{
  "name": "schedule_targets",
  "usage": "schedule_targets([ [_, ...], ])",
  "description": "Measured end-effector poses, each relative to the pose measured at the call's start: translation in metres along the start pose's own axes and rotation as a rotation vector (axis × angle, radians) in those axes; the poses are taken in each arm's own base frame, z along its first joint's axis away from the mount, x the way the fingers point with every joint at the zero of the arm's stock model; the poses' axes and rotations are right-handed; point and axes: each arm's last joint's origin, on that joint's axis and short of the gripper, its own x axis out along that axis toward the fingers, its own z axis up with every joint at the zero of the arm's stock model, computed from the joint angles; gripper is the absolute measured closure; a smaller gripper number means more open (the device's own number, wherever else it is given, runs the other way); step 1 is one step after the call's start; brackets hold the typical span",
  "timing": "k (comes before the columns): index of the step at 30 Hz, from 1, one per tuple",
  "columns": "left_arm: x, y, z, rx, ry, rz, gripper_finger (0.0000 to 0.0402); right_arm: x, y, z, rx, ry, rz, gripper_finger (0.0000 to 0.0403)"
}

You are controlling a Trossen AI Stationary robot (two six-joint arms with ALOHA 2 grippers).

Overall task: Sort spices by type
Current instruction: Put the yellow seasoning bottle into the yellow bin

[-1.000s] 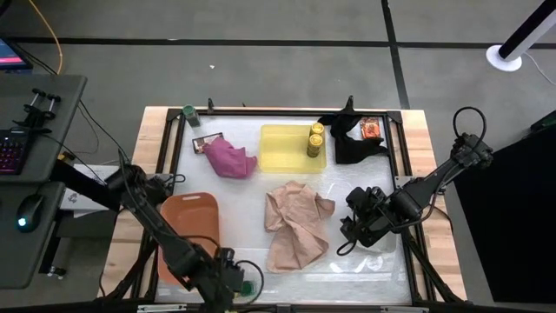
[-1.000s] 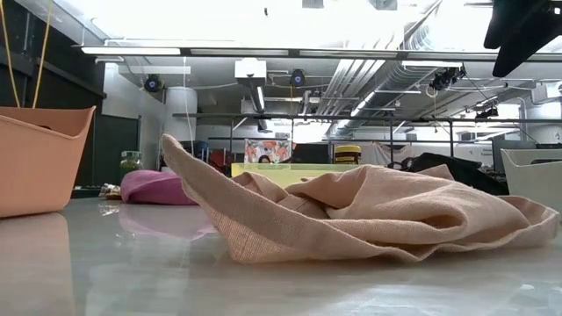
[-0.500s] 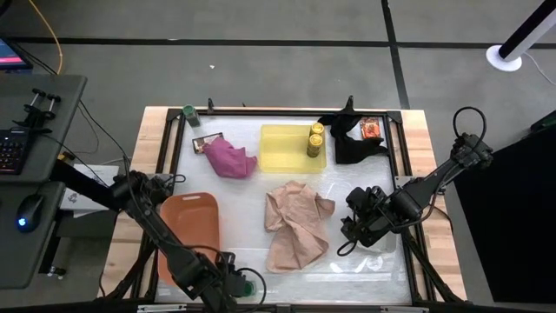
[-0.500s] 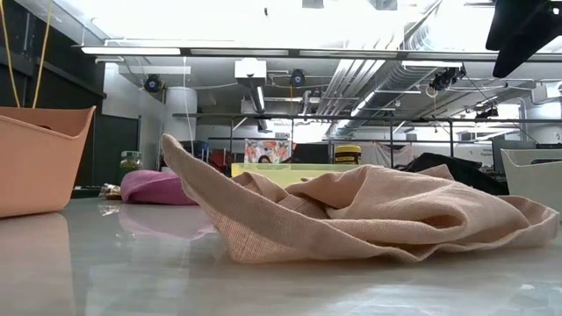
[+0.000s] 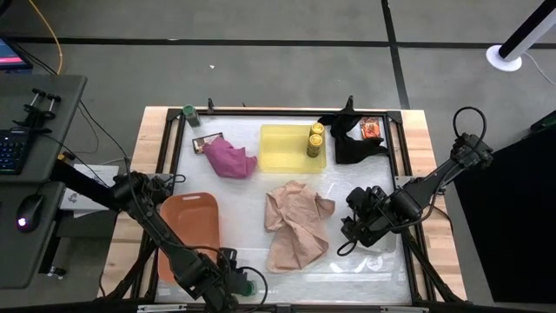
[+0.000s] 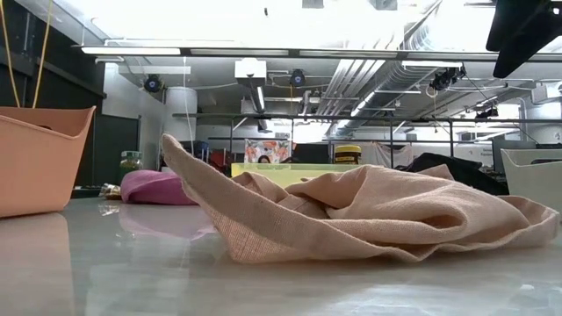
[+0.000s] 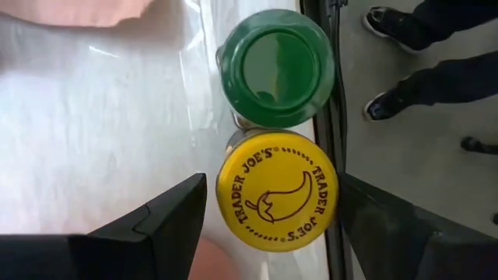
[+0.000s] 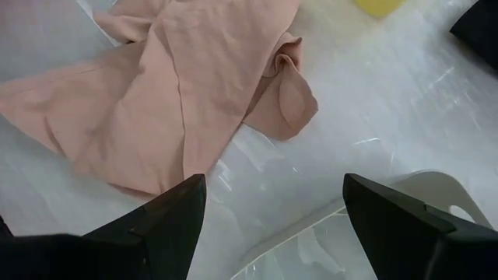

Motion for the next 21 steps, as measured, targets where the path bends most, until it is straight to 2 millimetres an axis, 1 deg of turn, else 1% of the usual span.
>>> schedule_targets([
  [10,0.002,0.003,0.003,0.015,-0.002,0.012,0.0131,0.000,0.000,0.000,0.003,0.000,0.000,0.0105],
  [18,0.026,0.003,0.003,0.029,0.073,0.014,0.0131,0.000,0.000,0.000,0.003,0.000,0.000,0.0105],
  [21,0.029,0.004,0.004,0.019,0.080,0.021,0.0131,0.000,0.000,0.000,0.003,0.000,0.000,0.0105],
])
